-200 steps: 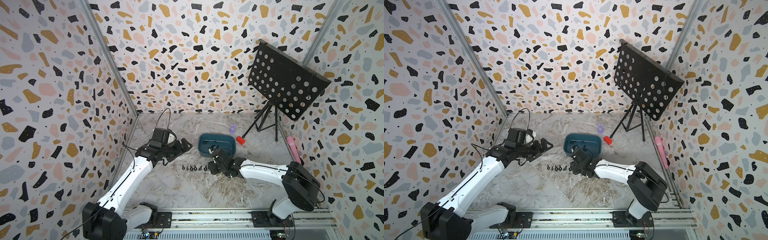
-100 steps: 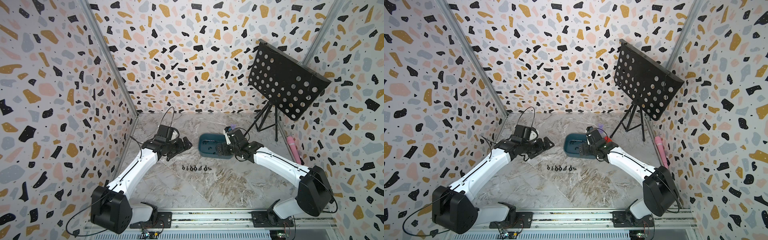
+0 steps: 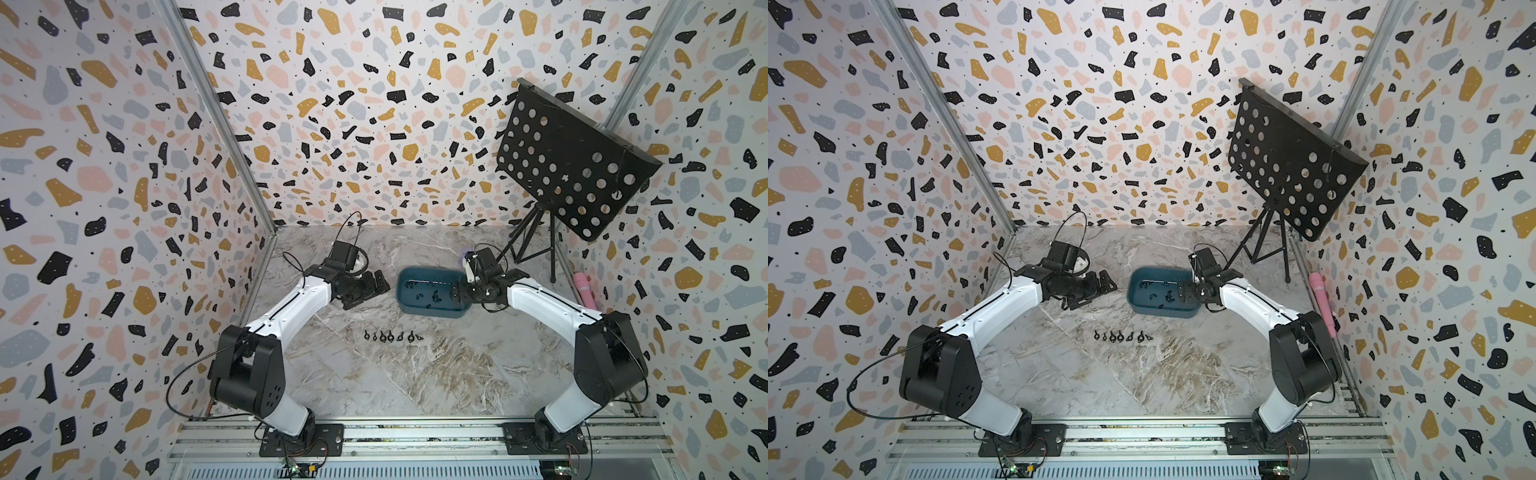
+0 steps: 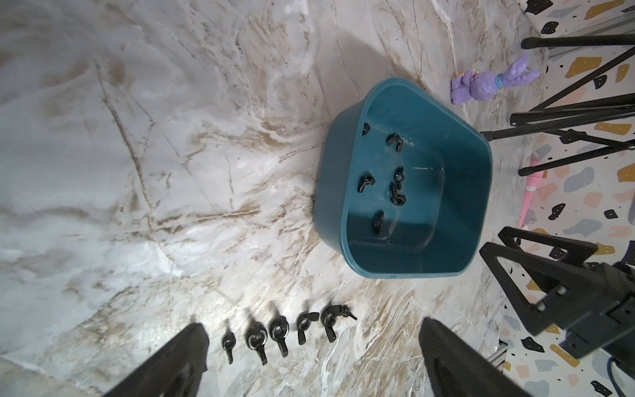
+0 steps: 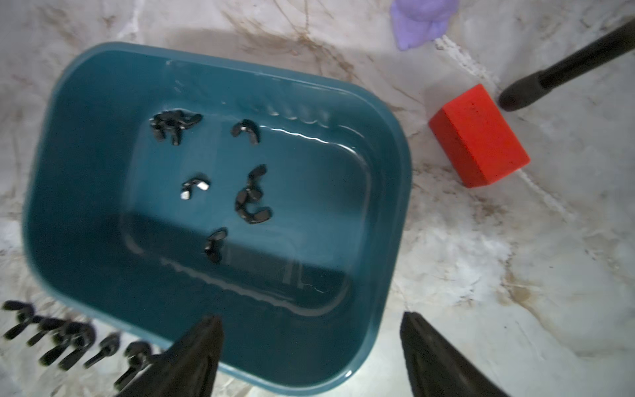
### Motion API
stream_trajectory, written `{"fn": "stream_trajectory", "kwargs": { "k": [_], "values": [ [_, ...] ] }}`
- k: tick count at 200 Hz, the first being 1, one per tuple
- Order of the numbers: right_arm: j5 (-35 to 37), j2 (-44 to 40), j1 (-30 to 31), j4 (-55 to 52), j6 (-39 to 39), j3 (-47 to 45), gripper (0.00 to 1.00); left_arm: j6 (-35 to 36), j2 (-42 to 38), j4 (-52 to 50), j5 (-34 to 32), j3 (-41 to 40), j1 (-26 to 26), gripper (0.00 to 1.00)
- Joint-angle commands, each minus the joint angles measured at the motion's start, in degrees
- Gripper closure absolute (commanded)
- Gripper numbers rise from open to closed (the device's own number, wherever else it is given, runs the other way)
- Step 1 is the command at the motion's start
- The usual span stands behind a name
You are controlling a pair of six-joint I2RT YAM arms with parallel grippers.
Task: Take out the wing nut from the storage box
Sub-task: Adjust the storage box at the center of the board.
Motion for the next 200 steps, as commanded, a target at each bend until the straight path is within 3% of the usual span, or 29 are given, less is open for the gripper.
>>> {"fn": "stream_trajectory", "kwargs": {
  "k": [1,93,162,200],
  "values": [
    [1.71,1.82,-1.39,-2.40,0.87,2.97,0.21,1.63,-0.15,0.88,1.25,2.39,0.47,0.00],
    [-1.45,13.75,-4.65,-0.89,2.54,8.38,0.60,2.22,-2.58,0.01,3.06,1.81,0.47,0.00],
    [-3.13,15.67,-4.69,-9.02,4.23,14.85,1.00,2.41,-6.10,0.00,4.66,-1.34,0.39,0.00],
    [-7.12,16.63,-5.49,-22.83,6.24,23.14,1.00,3.11,-8.39,0.10,4.62,-3.33,0.38,0.00]
  ]
}}
